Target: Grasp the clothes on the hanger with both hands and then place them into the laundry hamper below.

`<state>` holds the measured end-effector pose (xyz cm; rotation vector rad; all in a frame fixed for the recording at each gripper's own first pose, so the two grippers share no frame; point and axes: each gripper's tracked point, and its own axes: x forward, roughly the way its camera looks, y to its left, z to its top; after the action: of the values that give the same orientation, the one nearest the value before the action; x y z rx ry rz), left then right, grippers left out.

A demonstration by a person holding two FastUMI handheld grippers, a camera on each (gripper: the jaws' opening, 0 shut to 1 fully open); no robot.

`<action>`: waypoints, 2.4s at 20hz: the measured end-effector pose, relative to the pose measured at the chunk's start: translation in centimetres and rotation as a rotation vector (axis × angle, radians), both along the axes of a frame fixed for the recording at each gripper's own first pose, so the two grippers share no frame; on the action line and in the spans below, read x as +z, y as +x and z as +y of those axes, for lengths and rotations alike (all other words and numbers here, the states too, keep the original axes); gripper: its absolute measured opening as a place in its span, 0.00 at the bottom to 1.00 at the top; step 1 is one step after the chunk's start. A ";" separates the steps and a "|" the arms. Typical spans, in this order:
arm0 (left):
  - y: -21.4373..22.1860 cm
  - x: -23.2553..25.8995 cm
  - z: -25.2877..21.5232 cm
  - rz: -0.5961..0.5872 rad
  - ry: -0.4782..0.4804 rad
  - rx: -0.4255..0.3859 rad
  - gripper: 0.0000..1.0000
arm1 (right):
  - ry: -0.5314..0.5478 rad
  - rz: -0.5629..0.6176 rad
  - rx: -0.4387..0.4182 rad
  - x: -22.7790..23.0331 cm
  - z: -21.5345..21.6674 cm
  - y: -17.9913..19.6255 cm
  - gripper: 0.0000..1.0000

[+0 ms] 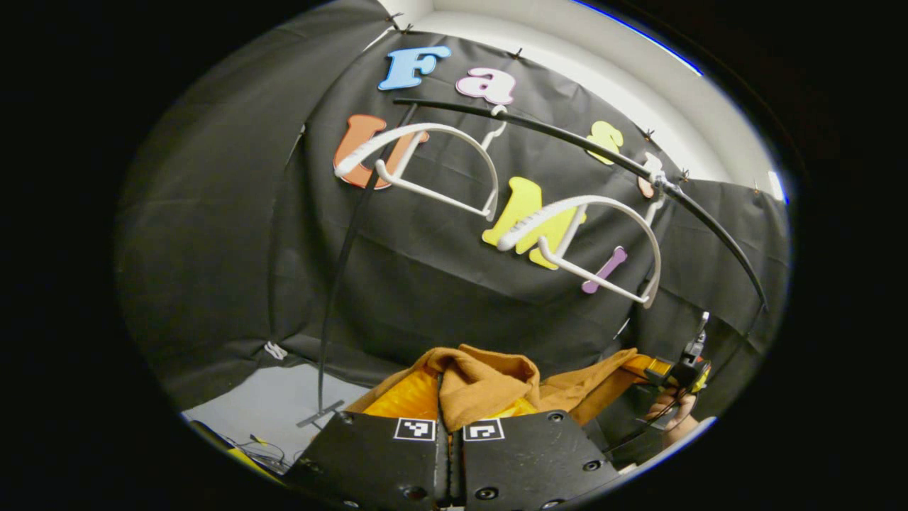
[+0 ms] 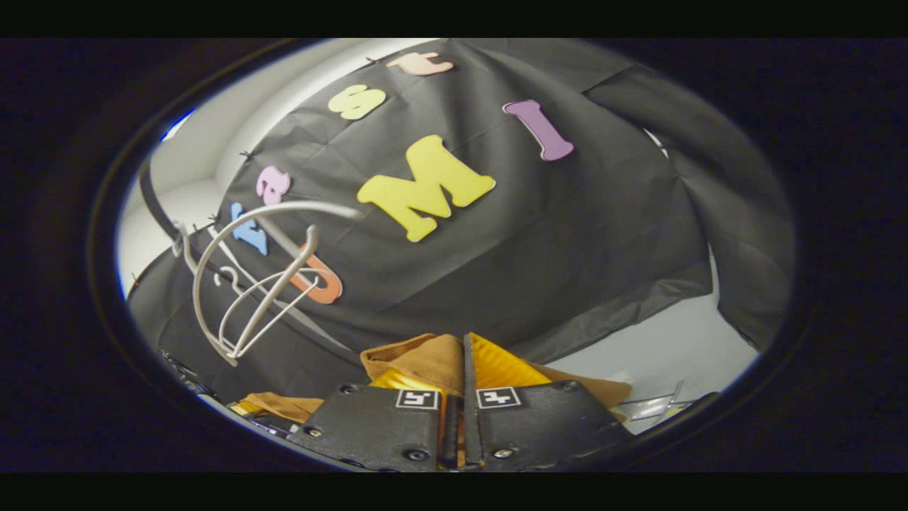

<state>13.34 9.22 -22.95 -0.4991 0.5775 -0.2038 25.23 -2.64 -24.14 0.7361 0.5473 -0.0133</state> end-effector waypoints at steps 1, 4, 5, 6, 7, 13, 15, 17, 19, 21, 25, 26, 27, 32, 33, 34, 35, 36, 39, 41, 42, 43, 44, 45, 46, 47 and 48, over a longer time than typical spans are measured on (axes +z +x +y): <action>-0.4 0.0 -0.6 0.001 0.000 -0.014 0.06 | -0.004 0.003 0.006 -0.2 0.7 -0.6 0.04; 0.4 1.1 -4.3 -0.019 -0.002 -0.081 0.06 | -0.009 0.002 0.027 0.4 3.4 -2.2 0.04; 0.1 1.7 -5.1 -0.029 -0.009 -0.110 0.06 | -0.010 -0.006 0.039 0.9 4.5 -2.8 0.04; -0.3 2.1 -5.5 -0.042 -0.014 -0.135 0.06 | -0.013 -0.014 0.051 1.5 5.6 -3.3 0.04; -0.5 2.8 -6.1 -0.055 -0.015 -0.164 0.06 | -0.015 -0.027 0.070 2.3 7.1 -3.8 0.04; -1.4 5.9 -10.3 -0.122 -0.052 -0.332 0.06 | -0.065 -0.059 0.186 5.4 14.2 -6.5 0.04; -1.8 7.0 -11.3 -0.136 -0.070 -0.375 0.06 | -0.076 -0.069 0.219 6.7 16.0 -7.6 0.04; -2.0 8.1 -12.2 -0.150 -0.086 -0.410 0.06 | -0.086 -0.084 0.242 8.1 17.2 -8.2 0.04; -2.5 9.5 -12.8 -0.163 -0.108 -0.438 0.01 | -0.076 -0.098 0.262 9.4 18.0 -8.4 0.04; -2.6 11.0 -13.4 -0.186 -0.119 -0.452 0.06 | -0.061 -0.114 0.297 10.9 19.3 -9.0 0.04; -2.3 12.3 -13.5 -0.228 -0.076 -0.432 0.01 | -0.089 -0.152 0.290 12.4 19.5 -10.0 0.03; -2.4 12.3 -13.3 -0.228 -0.055 -0.424 0.06 | -0.091 -0.154 0.286 12.3 19.4 -10.2 0.07; -2.4 11.8 -13.1 -0.221 -0.037 -0.416 0.07 | -0.100 -0.149 0.276 11.9 19.3 -10.1 0.03; -2.6 6.5 -12.0 -0.160 0.079 -0.357 0.07 | -0.177 -0.075 0.294 6.8 18.9 -10.3 0.03; -2.7 4.9 -11.8 -0.136 0.108 -0.351 0.00 | -0.198 -0.053 0.303 5.3 19.2 -10.2 0.10; -2.8 3.1 -11.7 -0.111 0.127 -0.351 0.07 | -0.214 -0.016 0.303 3.5 19.1 -10.2 0.07; -2.7 1.3 -11.5 -0.073 0.147 -0.350 0.07 | -0.214 0.018 0.310 1.6 19.3 -10.2 0.03; -2.7 -0.4 -11.1 -0.034 0.169 -0.341 0.06 | -0.199 0.057 0.314 0.1 19.5 -10.2 0.04; -4.0 -4.4 -9.7 0.069 0.211 -0.300 0.07 | -0.143 0.146 0.310 -3.6 19.7 -10.2 0.04; -4.8 -6.7 -10.3 0.129 0.240 -0.300 0.07 | -0.154 0.203 0.281 -6.3 18.8 -9.9 0.07; -5.2 -8.1 -10.4 0.159 0.251 -0.308 0.07 | -0.164 0.239 0.267 -7.7 18.2 -9.9 0.06; -5.5 -9.7 -10.6 0.195 0.263 -0.313 0.07 | -0.173 0.278 0.252 -9.2 17.7 -10.3 0.07; -6.0 -11.1 -10.6 0.239 0.272 -0.321 0.07 | -0.181 0.317 0.241 -10.7 17.4 -10.4 0.02; -6.8 -12.5 -10.7 0.281 0.276 -0.329 0.10 | -0.182 0.344 0.239 -11.9 17.4 -10.8 0.02; -7.3 -13.8 -10.7 0.312 0.281 -0.331 0.12 | -0.188 0.372 0.232 -12.9 17.4 -10.9 0.07; -7.8 -14.9 -10.8 0.342 0.286 -0.331 0.12 | -0.193 0.394 0.226 -13.9 17.4 -11.2 0.07; -7.9 -16.1 -10.9 0.365 0.289 -0.328 0.12 | -0.201 0.415 0.220 -14.8 17.1 -11.2 0.07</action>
<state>5.49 -1.64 -39.08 -0.1558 1.0297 -0.3381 13.98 14.50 -38.95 0.4735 1.0064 -0.0161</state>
